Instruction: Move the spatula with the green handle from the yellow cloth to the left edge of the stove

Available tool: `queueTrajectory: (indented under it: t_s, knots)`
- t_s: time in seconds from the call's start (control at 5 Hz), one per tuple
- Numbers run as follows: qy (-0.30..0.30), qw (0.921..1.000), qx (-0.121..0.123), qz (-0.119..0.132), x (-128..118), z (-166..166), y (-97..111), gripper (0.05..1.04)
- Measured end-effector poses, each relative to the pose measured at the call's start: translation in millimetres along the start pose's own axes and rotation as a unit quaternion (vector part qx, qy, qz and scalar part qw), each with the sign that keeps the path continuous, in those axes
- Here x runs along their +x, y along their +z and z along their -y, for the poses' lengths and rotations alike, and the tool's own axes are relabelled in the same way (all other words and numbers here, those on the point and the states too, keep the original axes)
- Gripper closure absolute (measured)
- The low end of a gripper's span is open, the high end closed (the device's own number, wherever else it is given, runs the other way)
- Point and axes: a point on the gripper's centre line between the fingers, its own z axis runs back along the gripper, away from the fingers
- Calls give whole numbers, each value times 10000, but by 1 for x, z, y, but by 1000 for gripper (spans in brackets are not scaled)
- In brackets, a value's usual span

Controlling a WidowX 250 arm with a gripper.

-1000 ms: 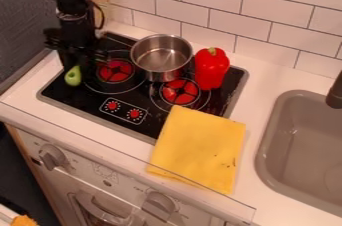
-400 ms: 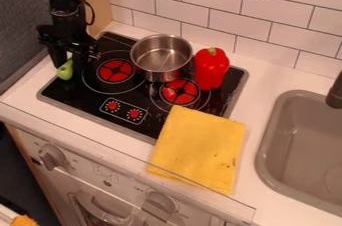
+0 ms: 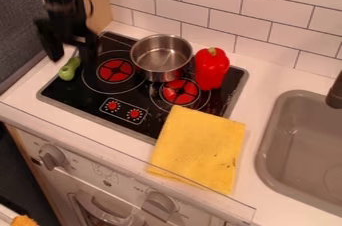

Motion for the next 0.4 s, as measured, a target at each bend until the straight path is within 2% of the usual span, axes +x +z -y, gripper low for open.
queueTrajectory:
  t_s: [0.2, 0.4]
  knots:
    - [99, 9996, -174, 208, -5, 9, 19, 81]
    - [112, 9995, -256, 141, -12, 14, 18, 83]
